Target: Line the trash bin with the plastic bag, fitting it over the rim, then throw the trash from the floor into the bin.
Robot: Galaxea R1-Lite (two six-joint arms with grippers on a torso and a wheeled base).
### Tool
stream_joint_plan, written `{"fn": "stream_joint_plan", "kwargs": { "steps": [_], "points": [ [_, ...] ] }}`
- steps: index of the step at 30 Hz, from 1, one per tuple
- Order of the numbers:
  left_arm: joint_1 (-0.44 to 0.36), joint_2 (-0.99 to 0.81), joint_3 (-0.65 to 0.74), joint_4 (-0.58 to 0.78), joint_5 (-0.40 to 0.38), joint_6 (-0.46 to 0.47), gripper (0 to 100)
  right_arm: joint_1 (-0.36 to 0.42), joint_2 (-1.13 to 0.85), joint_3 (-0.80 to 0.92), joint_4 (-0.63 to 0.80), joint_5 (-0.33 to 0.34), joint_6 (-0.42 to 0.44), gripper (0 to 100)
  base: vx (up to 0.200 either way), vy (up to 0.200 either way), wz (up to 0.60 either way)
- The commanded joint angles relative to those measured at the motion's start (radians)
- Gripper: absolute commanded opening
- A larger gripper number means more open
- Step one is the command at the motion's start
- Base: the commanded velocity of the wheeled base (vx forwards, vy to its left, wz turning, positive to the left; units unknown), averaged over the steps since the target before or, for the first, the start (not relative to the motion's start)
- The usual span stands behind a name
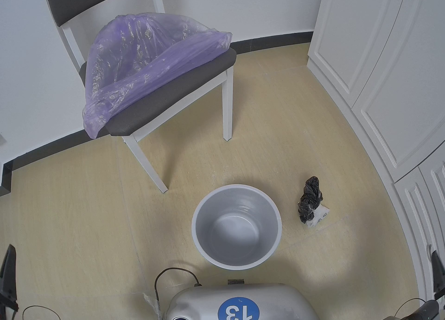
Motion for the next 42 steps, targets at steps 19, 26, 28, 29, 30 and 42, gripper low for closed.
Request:
{"fn": "stream_joint_plan", "kwargs": {
  "steps": [19,26,28,29,30,42],
  "points": [
    [0.012,1.243,-0.249,-0.527,0.053,0.396,100,0.003,0.869,-0.276,-0.426,-0.026,0.131,100,0.0,0.0,0.0],
    [0.014,1.348,-0.347,-0.57,0.111,0.433,100,0.006,0.859,-0.289,-0.429,-0.052,0.137,100,0.0,0.0,0.0],
    [0.015,1.354,-0.362,-0.599,0.12,0.433,100,0.006,0.855,-0.292,-0.427,-0.05,0.137,100,0.0,0.0,0.0],
    [0.017,1.354,-0.365,-0.61,0.123,0.433,100,0.006,0.853,-0.293,-0.429,-0.05,0.137,100,0.0,0.0,0.0],
    [0.018,1.352,-0.368,-0.619,0.128,0.433,100,0.006,0.853,-0.292,-0.429,-0.05,0.137,100,0.0,0.0,0.0],
    [0.044,1.392,-0.439,-0.654,0.171,0.429,100,0.006,0.858,-0.284,-0.429,-0.043,0.139,100,0.0,0.0,0.0]
  ]
}}
